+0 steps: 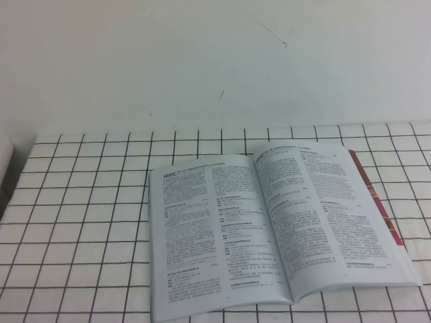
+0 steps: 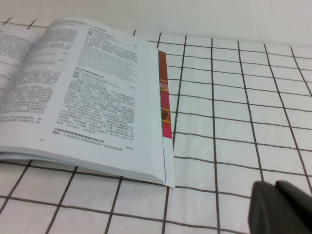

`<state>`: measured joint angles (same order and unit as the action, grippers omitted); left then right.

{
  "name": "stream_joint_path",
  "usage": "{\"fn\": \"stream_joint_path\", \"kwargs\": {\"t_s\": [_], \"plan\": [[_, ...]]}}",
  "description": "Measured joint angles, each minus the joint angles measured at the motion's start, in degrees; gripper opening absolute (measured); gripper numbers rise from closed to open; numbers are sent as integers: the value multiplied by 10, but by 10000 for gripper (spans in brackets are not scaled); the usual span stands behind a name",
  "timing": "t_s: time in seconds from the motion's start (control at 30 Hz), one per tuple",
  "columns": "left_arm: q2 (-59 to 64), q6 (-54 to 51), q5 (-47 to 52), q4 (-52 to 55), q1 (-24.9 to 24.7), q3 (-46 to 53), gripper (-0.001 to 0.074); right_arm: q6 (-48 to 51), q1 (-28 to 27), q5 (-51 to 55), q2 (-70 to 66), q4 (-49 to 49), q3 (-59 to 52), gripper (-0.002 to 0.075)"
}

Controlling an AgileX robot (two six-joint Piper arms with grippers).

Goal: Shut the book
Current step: 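Close the open booklet and leave it lying on the table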

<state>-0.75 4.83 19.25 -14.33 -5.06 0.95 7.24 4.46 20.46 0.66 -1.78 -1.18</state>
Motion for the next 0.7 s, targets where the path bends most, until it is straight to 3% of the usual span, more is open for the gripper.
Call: {"fn": "stream_joint_path", "kwargs": {"t_s": [0.7], "plan": [[0, -20, 0, 5, 0, 0, -4, 0, 0, 0, 0, 0, 0, -3]]}}
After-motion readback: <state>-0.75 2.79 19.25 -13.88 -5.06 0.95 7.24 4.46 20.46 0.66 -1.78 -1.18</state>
